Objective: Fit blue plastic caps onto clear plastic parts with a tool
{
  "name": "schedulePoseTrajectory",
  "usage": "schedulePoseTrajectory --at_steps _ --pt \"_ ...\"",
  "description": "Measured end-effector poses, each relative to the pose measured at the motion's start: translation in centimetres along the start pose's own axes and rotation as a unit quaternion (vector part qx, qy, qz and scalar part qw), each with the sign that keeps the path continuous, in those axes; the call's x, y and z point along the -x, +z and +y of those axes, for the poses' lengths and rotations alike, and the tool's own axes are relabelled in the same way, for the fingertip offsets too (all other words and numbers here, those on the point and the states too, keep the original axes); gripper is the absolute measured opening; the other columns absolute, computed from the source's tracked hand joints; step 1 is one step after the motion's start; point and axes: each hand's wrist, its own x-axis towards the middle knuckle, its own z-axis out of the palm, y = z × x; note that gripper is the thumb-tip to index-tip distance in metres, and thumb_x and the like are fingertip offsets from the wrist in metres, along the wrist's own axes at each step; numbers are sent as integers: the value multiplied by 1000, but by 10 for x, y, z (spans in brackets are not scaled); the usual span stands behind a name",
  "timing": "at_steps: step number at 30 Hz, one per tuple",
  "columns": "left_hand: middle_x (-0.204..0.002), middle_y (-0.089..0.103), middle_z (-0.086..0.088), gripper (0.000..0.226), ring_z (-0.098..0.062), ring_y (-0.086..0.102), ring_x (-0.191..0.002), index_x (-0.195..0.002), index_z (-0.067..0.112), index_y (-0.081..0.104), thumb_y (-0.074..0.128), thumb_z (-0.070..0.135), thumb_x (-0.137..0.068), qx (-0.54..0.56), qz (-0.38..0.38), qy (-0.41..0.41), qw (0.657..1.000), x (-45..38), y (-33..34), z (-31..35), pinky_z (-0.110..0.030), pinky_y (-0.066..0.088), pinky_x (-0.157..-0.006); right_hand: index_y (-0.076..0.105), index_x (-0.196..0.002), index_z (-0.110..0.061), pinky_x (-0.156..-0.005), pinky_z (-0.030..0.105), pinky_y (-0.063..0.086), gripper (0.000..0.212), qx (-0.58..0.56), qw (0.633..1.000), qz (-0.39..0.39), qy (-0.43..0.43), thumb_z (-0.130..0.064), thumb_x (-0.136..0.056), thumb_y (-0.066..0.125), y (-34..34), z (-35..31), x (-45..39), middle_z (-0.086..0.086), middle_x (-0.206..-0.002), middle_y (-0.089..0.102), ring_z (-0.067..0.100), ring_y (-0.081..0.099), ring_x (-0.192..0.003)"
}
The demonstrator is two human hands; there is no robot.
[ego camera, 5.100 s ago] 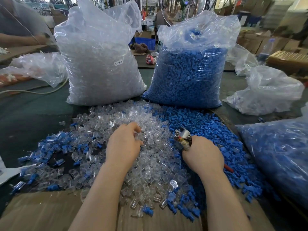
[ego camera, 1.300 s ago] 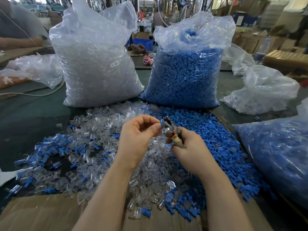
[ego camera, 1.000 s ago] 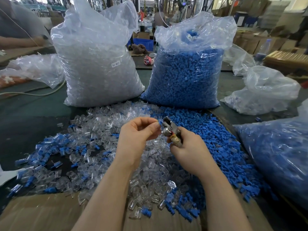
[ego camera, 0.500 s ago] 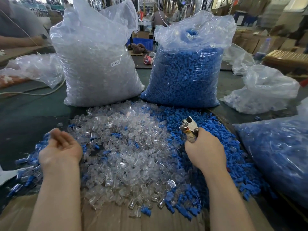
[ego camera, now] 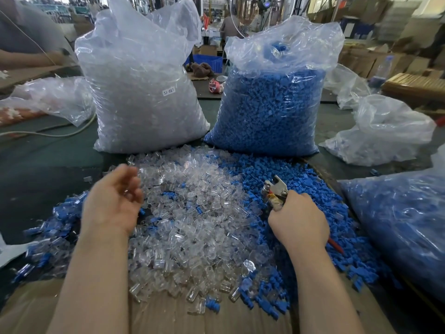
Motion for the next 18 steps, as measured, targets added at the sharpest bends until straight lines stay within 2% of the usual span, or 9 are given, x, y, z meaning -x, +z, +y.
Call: schedulePoseTrajectory --at_steps 1,3,5,7,9,11,14,16,18 --pt "-80 70 7 6 -3 63 -67 -91 18 68 66 24 -91 -125 -19 10 992 9 10 -1 -20 49 -59 44 -93 -20 -56 32 29 13 2 1000 1 8 -29 -89 53 -1 0 0 2 -94 42 25 41 -70" --pt "-90 69 6 8 -8 63 -79 -93 23 67 70 28 -89 -368 -72 50 926 23 29 -8 -25 47 -66 44 -94 -19 -56 31 30 14 5 1000 -4 26 -29 -89 53 -2 0 0 3 -93 42 26 41 -71" --pt "-93 65 7 15 -9 60 -84 -96 24 64 72 34 -87 -542 -113 76 829 34 41 -13 -28 47 -72 45 -93 -19 -59 32 33 14 7 999 -15 33 -28 -89 54 -2 0 -1 4 -91 45 26 42 -73" --pt "-103 61 3 26 -13 61 -87 -104 23 61 71 40 -87 -692 -116 69 709 40 45 -19 -35 52 -81 46 -92 -18 -60 31 35 13 9 999 -27 32 -28 -89 54 -2 1 -1 4 -91 48 26 44 -73" --pt "-123 51 -6 37 -23 63 -96 -116 24 55 68 44 -88 -766 -116 47 630 45 50 -23 -43 54 -90 47 -92 -19 -62 32 36 13 15 999 -40 24 -29 -88 55 -1 0 0 4 -93 50 25 44 -73" --pt "-130 43 -8 41 -24 63 -95 -121 26 51 69 41 -87 -765 -136 32 629 45 52 -28 -43 55 -90 47 -92 -19 -62 32 36 13 17 998 -52 14 -29 -89 54 1 -1 0 4 -95 52 25 46 -73" --pt "-117 52 -5 35 -14 63 -74 -113 22 55 75 26 -85 -704 -171 43 688 44 55 -35 -30 56 -71 45 -91 -20 -58 30 34 12 18 998 -62 2 -28 -88 54 2 -5 1 2 -88 48 24 46 -71" --pt "-105 57 1 33 -8 62 -69 -109 22 58 77 18 -82 -666 -180 68 721 43 55 -41 -21 48 -56 45 -89 -20 -56 29 32 12 21 998 -64 0 -27 -88 55 3 -7 1 1 -85 47 23 45 -69" --pt "-99 58 8 37 -4 60 -79 -110 24 61 79 14 -80 -632 -191 87 746 42 56 -45 -19 48 -60 45 -89 -20 -55 29 32 14 24 998 -66 3 -29 -88 56 2 -8 1 1 -87 49 22 43 -66"
